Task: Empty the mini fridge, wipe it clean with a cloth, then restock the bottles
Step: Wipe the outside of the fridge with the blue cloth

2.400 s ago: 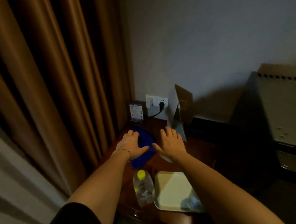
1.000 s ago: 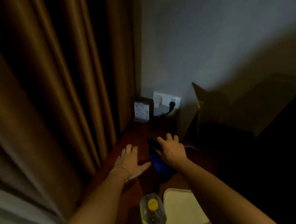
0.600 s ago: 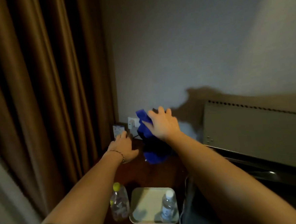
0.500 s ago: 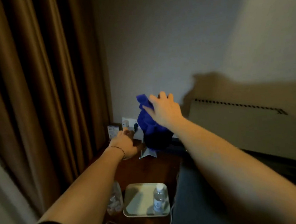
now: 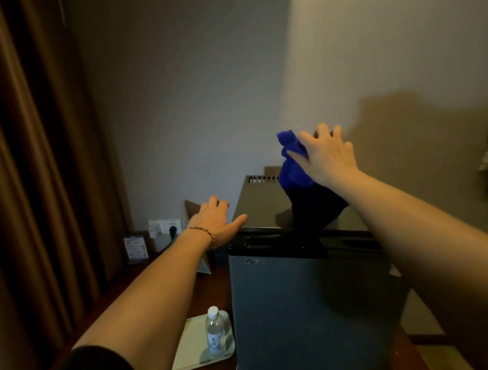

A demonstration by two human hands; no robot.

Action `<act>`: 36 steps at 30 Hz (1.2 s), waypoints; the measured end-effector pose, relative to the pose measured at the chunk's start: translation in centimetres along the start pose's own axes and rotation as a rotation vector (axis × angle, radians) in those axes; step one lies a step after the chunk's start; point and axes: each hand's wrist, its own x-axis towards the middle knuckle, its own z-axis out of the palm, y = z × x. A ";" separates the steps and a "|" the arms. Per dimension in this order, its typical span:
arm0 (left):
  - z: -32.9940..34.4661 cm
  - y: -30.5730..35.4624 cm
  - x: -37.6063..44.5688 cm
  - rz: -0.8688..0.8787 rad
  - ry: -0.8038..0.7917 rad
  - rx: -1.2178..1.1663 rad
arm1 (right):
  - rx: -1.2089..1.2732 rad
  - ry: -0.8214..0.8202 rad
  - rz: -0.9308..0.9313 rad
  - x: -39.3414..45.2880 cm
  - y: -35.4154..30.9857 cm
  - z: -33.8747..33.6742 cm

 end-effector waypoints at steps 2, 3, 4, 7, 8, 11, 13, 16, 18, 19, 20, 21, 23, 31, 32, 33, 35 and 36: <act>0.6 1.8 0.3 0.034 -0.058 -0.023 | -0.003 -0.076 0.057 -1.6 1.4 0.5; 1.2 2.5 0.4 0.045 -0.090 -0.036 | 0.003 -0.127 0.076 -2.5 1.9 1.2; 1.9 3.1 0.5 0.045 -0.119 -0.058 | 0.014 -0.185 0.082 -3.4 2.1 2.2; 3.7 3.7 1.2 0.004 -0.175 -0.115 | 0.063 -0.413 0.046 -6.5 1.8 5.7; 3.8 3.5 1.5 -0.008 -0.206 -0.117 | 0.068 -0.496 0.033 -7.3 1.5 6.7; 3.5 3.3 2.4 -0.017 -0.308 -0.097 | 0.078 -0.613 0.010 -7.5 0.9 8.2; 3.4 3.4 3.2 -0.020 -0.311 -0.081 | 0.123 -0.659 -0.006 -6.5 1.1 8.3; 3.9 3.9 4.6 -0.023 -0.283 -0.050 | 0.165 -0.694 -0.040 -5.3 2.2 9.3; 4.1 4.1 5.7 -0.051 -0.290 -0.058 | 0.149 -0.689 -0.090 -4.8 3.0 10.2; 4.1 4.3 6.4 -0.063 -0.299 -0.059 | 0.144 -0.685 -0.121 -4.4 3.4 10.6; 4.1 4.6 7.0 -0.075 -0.308 -0.059 | 0.148 -0.683 -0.150 -3.9 3.8 10.7; 4.2 4.8 7.6 -0.087 -0.316 -0.060 | 0.151 -0.682 -0.176 -3.3 4.3 10.7; 4.6 5.2 8.7 -0.115 -0.323 -0.058 | 0.133 -0.662 -0.235 -1.6 5.2 10.6; 5.7 4.5 10.8 -0.186 -0.231 -0.125 | -0.033 -0.705 -0.433 0.4 4.9 14.4; 5.8 4.4 10.8 -0.197 -0.216 -0.134 | -0.027 -0.704 -0.460 0.8 4.7 14.6; 6.0 4.2 10.8 -0.215 -0.205 -0.138 | -0.012 -0.700 -0.475 1.2 4.7 14.9; 6.1 4.1 10.7 -0.254 -0.191 -0.129 | 0.008 -0.687 -0.486 2.0 4.4 15.6; 6.0 4.2 10.6 -0.270 -0.184 -0.122 | 0.009 -0.683 -0.488 2.5 4.1 16.0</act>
